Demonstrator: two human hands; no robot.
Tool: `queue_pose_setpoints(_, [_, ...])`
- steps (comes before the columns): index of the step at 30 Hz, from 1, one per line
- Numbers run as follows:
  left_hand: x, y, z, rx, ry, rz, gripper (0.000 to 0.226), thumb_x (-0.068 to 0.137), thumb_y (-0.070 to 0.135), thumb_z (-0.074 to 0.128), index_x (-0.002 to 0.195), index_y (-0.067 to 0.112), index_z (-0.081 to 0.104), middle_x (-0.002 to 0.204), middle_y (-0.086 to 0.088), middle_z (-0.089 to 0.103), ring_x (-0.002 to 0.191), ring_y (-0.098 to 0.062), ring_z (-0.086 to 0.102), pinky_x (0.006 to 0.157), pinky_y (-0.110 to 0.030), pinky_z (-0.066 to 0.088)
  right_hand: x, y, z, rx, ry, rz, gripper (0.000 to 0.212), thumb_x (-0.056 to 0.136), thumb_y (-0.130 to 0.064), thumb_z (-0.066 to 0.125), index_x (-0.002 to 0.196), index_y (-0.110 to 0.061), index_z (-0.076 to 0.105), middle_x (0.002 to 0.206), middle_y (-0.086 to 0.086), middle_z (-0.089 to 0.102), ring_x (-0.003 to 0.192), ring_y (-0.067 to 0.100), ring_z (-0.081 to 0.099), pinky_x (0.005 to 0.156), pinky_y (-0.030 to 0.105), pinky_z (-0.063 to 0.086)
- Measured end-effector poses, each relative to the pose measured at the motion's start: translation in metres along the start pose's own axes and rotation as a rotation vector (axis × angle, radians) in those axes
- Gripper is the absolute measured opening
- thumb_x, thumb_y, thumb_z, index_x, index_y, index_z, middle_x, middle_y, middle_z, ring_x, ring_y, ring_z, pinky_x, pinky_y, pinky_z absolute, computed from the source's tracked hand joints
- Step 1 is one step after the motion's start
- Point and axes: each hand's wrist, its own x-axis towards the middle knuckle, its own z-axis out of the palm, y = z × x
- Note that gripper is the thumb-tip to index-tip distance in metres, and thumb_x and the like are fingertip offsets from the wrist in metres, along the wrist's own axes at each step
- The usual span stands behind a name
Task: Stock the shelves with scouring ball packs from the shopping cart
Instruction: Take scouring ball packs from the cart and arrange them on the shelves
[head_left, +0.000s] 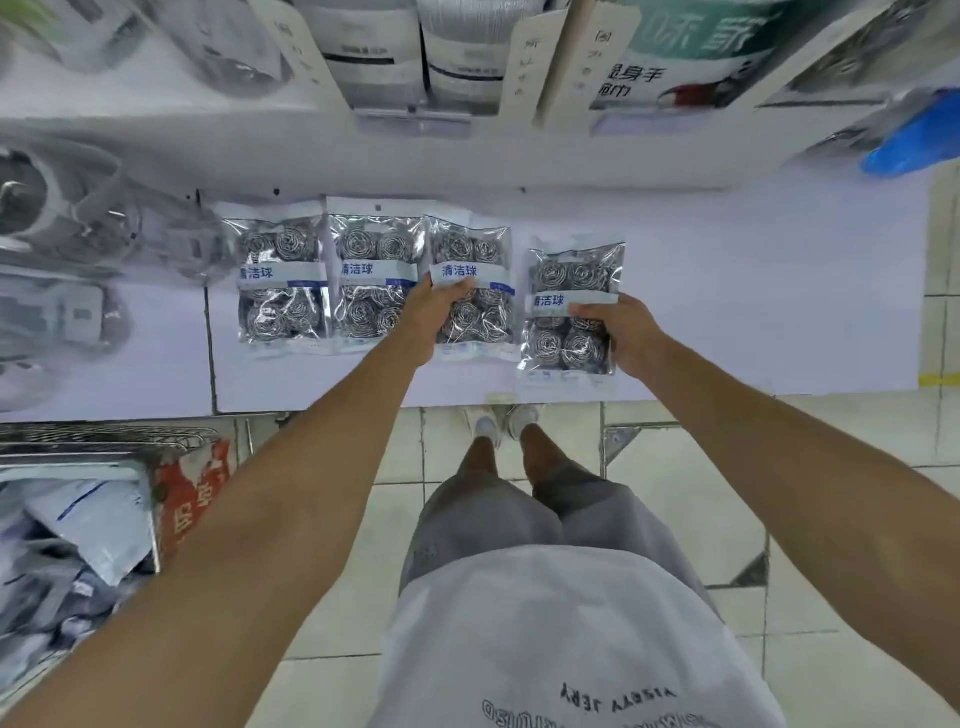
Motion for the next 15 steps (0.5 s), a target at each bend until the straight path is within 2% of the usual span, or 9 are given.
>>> queue_pose_setpoints(1, [0.006,0.002,0.002,0.014,0.010,-0.002,0.089,0.089,0.036,0.081,0.161,0.017,0.032,0.165,-0.013,0.036,0.150,-0.034,0.037,0.123,-0.061,0.027,0.007,-0.003,0.002,-0.016,0.014,0.000,0.036,0.077,0.002,0.085,0.109,-0.005,0.069,0.113,0.020,0.076,0.097,0.033,0.076,0.076,0.041,0.065])
queue_pose_setpoints(3, [0.015,0.007,0.005,0.064,0.053,-0.018,0.087,0.091,0.035,0.079,0.162,0.020,0.031,0.165,-0.012,0.036,0.148,-0.035,0.039,0.115,-0.061,0.041,0.021,-0.007,0.007,-0.072,0.058,-0.001,0.039,0.079,-0.003,0.086,0.114,-0.005,0.068,0.118,0.018,0.075,0.103,0.032,0.073,0.089,0.044,0.062])
queue_pose_setpoints(5, [0.022,0.008,0.005,0.125,0.086,0.002,0.078,0.092,0.030,0.079,0.158,0.019,0.039,0.147,-0.009,0.055,0.138,-0.034,0.051,0.102,-0.058,0.055,0.030,-0.009,0.014,-0.142,0.098,0.003,0.054,0.082,-0.010,0.086,0.129,-0.003,0.062,0.123,0.016,0.071,0.102,0.028,0.070,0.084,0.041,0.061])
queue_pose_setpoints(6, [0.024,0.006,0.004,0.140,0.093,0.034,0.071,0.092,0.027,0.078,0.153,0.016,0.044,0.132,-0.004,0.064,0.129,-0.029,0.058,0.100,-0.056,0.057,0.033,-0.010,0.017,-0.166,0.114,0.000,0.061,0.083,-0.012,0.086,0.136,-0.003,0.057,0.127,0.015,0.068,0.100,0.025,0.068,0.078,0.035,0.059])
queue_pose_setpoints(7, [0.026,0.005,0.003,0.148,0.099,0.073,0.064,0.092,0.024,0.078,0.148,0.014,0.049,0.118,0.002,0.068,0.117,-0.020,0.065,0.097,-0.050,0.059,0.036,-0.011,0.020,-0.184,0.133,-0.004,0.067,0.085,-0.015,0.085,0.142,-0.002,0.052,0.132,0.015,0.064,0.103,0.024,0.066,0.078,0.032,0.058])
queue_pose_setpoints(9, [0.030,0.001,0.001,0.212,0.116,0.136,0.058,0.092,0.019,0.078,0.144,0.013,0.052,0.104,0.009,0.069,0.092,0.001,0.069,0.090,-0.032,0.057,0.043,-0.010,0.024,-0.213,0.175,-0.002,0.074,0.087,-0.017,0.083,0.147,-0.003,0.044,0.133,0.015,0.060,0.111,0.027,0.061,0.082,0.035,0.055])
queue_pose_setpoints(10, [0.030,0.001,0.001,0.243,0.122,0.154,0.060,0.093,0.019,0.077,0.145,0.013,0.050,0.107,0.008,0.069,0.093,0.003,0.068,0.093,-0.027,0.053,0.046,-0.010,0.026,-0.227,0.188,0.002,0.073,0.088,-0.017,0.081,0.148,-0.003,0.042,0.126,0.013,0.059,0.106,0.026,0.058,0.077,0.034,0.053])
queue_pose_setpoints(12, [0.029,0.000,0.004,0.278,0.136,0.173,0.070,0.094,0.022,0.077,0.154,0.015,0.042,0.130,-0.004,0.063,0.116,-0.013,0.059,0.105,-0.034,0.046,0.051,-0.012,0.029,-0.258,0.207,-0.003,0.069,0.089,-0.017,0.078,0.146,-0.005,0.041,0.113,0.009,0.056,0.093,0.021,0.053,0.066,0.030,0.045])
queue_pose_setpoints(15, [0.032,-0.001,0.007,0.325,0.146,0.177,0.081,0.096,0.028,0.074,0.162,0.017,0.029,0.156,-0.014,0.046,0.140,-0.031,0.046,0.115,-0.044,0.039,0.058,-0.018,0.030,-0.281,0.212,-0.025,0.071,0.090,-0.021,0.080,0.146,-0.007,0.039,0.112,0.005,0.053,0.090,0.017,0.051,0.063,0.026,0.039])
